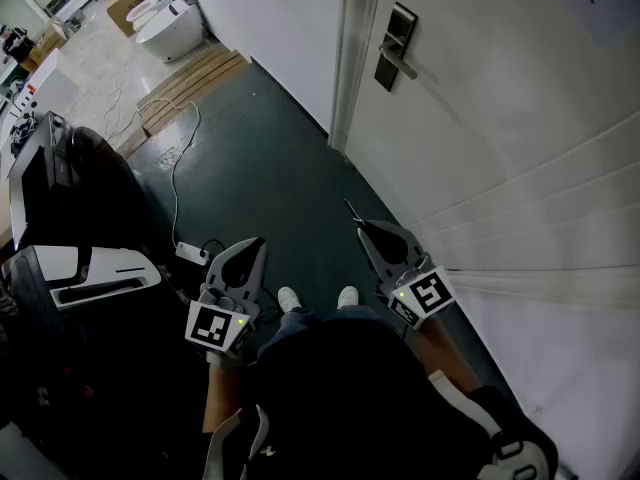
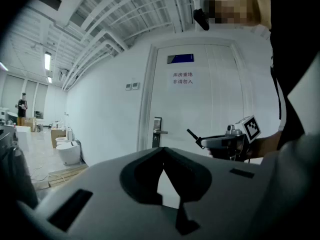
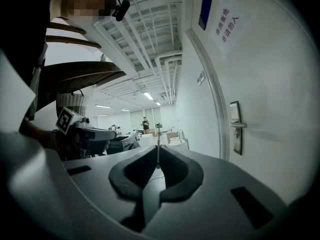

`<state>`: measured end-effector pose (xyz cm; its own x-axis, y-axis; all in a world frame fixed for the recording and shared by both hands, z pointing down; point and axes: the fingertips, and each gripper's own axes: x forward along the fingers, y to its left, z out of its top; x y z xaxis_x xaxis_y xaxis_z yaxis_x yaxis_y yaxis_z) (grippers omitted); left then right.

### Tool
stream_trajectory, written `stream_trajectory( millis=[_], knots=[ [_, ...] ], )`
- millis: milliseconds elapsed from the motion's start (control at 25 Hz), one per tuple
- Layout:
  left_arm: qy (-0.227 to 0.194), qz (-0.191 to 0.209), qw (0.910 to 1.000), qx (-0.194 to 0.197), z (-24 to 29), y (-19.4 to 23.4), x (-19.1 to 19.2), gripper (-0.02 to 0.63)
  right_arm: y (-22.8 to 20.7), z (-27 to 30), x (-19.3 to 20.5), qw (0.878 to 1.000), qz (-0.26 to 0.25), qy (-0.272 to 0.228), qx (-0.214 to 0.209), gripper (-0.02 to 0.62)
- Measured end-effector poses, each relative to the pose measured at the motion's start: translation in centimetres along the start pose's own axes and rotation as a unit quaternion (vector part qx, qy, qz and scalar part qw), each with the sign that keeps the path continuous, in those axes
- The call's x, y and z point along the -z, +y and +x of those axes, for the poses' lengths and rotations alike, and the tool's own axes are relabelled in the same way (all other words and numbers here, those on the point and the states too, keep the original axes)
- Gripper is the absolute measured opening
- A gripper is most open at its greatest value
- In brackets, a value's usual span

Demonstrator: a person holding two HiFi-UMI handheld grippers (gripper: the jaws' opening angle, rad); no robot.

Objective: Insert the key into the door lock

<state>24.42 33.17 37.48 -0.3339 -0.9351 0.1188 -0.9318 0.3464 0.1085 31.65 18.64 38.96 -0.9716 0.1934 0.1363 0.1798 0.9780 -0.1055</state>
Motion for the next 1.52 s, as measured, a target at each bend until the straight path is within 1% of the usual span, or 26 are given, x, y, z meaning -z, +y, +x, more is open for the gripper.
stream_trajectory(
  millis=[80,240,320,440,520,640,760,800,880,1000,1160,1320,1520],
  knots=[
    [-0.014,0.003,0.9999,0.0,-1.4,1.1,-0.4,0.008,1.7,0.8,-0.2,1.0,-0.001,0.002,0.0,0.032],
    [0.002,0.005,1.0,0.007,-4.1,3.3,0.6,0.008,5.1,2.8,-0.3,1.0,-0.007,0.009,-0.003,0.032],
    [-0.002,0.009,0.9999,0.011,-5.0,4.6,0.9,0.008,6.4,3.9,-0.4,1.0,-0.01,0.012,-0.005,0.034],
    [-0.014,0.009,0.9998,0.015,-6.2,6.7,1.3,0.008,7.7,5.9,-0.5,1.0,-0.001,0.012,-0.002,0.034],
    [-0.018,0.0,0.9997,0.016,-6.9,8.3,1.6,0.008,8.5,7.2,-0.4,1.0,0.005,0.012,0.002,0.034],
    [-0.008,-0.015,0.9997,0.017,-7.8,10.2,1.8,0.008,9.7,8.7,0.0,1.0,-0.006,0.021,0.012,0.034],
    [-0.015,-0.027,0.9994,0.018,-7.9,12.1,2.4,0.008,10.1,10.0,0.4,0.999,-0.016,0.034,0.019,0.034],
    [-0.019,-0.025,0.9993,0.02,-7.8,12.5,2.7,0.008,10.0,10.4,0.5,0.999,-0.016,0.037,0.022,0.034],
    [-0.02,-0.023,0.9993,0.023,-7.3,13.3,3.2,0.008,9.3,11.1,0.6,0.999,-0.011,0.04,0.03,0.034],
    [-0.007,-0.039,0.9989,0.024,-5.6,14.2,3.2,0.008,7.3,12.6,0.5,0.999,0.004,0.037,0.04,0.034],
    [-0.004,-0.036,0.9992,0.018,-2.5,16.8,3.7,0.008,3.8,15.4,0.6,0.998,0.025,0.031,0.045,0.034],
    [0.006,-0.04,0.999,0.017,2.2,19.0,2.6,0.008,-0.9,18.2,0.4,0.998,0.041,0.031,0.047,0.034],
    [0.029,-0.036,0.9985,0.03,9.0,21.0,1.5,0.008,-6.8,20.9,0.2,0.997,0.054,0.035,0.053,0.034]
  ],
)
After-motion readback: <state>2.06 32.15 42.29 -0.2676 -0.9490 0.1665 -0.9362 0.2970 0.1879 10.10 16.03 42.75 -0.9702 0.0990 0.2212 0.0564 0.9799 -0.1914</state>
